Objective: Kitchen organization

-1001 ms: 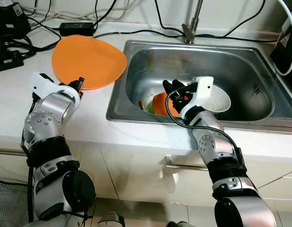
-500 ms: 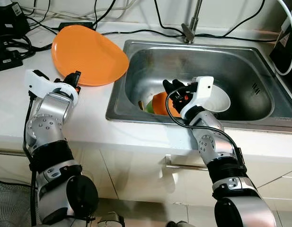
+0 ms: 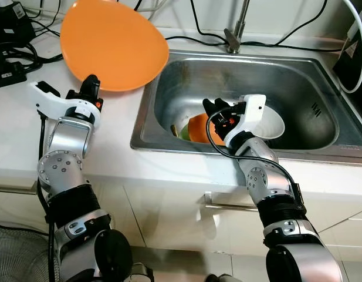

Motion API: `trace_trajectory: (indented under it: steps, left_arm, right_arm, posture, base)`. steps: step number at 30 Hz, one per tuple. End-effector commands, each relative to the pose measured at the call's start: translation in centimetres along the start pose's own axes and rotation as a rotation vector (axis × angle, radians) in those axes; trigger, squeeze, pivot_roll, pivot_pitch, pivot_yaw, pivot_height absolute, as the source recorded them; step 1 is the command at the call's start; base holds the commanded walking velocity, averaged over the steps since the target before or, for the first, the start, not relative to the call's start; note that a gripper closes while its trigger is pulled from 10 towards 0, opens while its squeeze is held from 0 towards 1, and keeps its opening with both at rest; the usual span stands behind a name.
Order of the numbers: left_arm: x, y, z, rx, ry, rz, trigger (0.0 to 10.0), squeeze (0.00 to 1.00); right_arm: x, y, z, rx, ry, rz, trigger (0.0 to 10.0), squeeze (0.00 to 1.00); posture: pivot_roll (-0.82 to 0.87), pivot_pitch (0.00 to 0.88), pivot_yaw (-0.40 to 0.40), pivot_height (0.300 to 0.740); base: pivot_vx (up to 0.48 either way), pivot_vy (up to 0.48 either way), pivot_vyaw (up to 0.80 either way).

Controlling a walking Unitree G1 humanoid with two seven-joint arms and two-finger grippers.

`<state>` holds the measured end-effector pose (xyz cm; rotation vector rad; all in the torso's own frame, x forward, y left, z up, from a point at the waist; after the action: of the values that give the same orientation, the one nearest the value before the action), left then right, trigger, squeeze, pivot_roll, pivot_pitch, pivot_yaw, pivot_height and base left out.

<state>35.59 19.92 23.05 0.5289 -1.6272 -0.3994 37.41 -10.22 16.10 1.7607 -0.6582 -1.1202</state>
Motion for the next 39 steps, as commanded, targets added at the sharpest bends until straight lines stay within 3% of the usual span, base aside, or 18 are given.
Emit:
trace_trajectory:
  steps: [1, 11, 12, 20, 30, 39]
  left_arm:
    - [1.5, -0.3, 0.2, -0.001, -0.082, 0.000, 10.0, 0.00]
    - [1.9, -3.7, 0.8, -0.117, -0.117, 0.032, 10.0, 0.00]
    - [2.2, -4.5, 0.9, -0.142, -0.125, 0.035, 10.0, 0.00]
    - [2.9, -5.8, 1.2, -0.191, -0.154, 0.040, 10.0, 0.00]
    - [3.7, -7.4, 1.6, -0.260, -0.197, 0.008, 10.0, 0.00]
    - [4.2, -7.7, 2.0, -0.284, -0.226, -0.008, 10.0, 0.00]
  right_arm:
    - [0.0, 0.0, -0.2, 0.000, -0.012, -0.032, 10.0, 0.00]
    - [-0.3, 0.8, -0.5, 0.046, -0.004, -0.218, 10.0, 0.00]
    - [-0.5, 1.0, -0.6, 0.059, 0.002, -0.294, 10.0, 0.00]
    - [-1.0, 0.9, -0.7, 0.064, 0.013, -0.428, 10.0, 0.00]
    - [-1.4, 1.2, -0.9, 0.064, 0.034, -0.496, 10.0, 0.00]
    - [-1.6, 1.2, -0.9, 0.058, 0.034, -0.494, 10.0, 0.00]
  posture:
    - [0.06, 0.070, -0.010, 0.718]
    - [0.05, 0.061, -0.007, 0.718]
    - [0.05, 0.058, -0.006, 0.718]
    - [0.05, 0.054, 0.001, 0.718]
    - [0.05, 0.055, 0.002, 0.718]
    - [0.06, 0.062, 0.002, 0.718]
  base:
    - [0.000, 0.000, 0.00]
    - [0.000, 0.000, 0.00]
    - [0.000, 0.000, 0.00]
    - [0.000, 0.000, 0.00]
    - [0.000, 0.000, 0.00]
    - [0.000, 0.000, 0.00]
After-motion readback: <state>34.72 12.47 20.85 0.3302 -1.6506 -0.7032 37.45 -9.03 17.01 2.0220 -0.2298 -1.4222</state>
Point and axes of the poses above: a point about 5 cm out from each wrist's last joint towards the gripper, its own z axis pointing back from the gripper into the wrist, its own y axis along the axis of the wrist's last joint, x = y × z, the point moved 1 cm from there along -z, pointing out of the wrist towards the gripper, and after that the axes turned 9 degrees about -z, right-handed, at the moved point
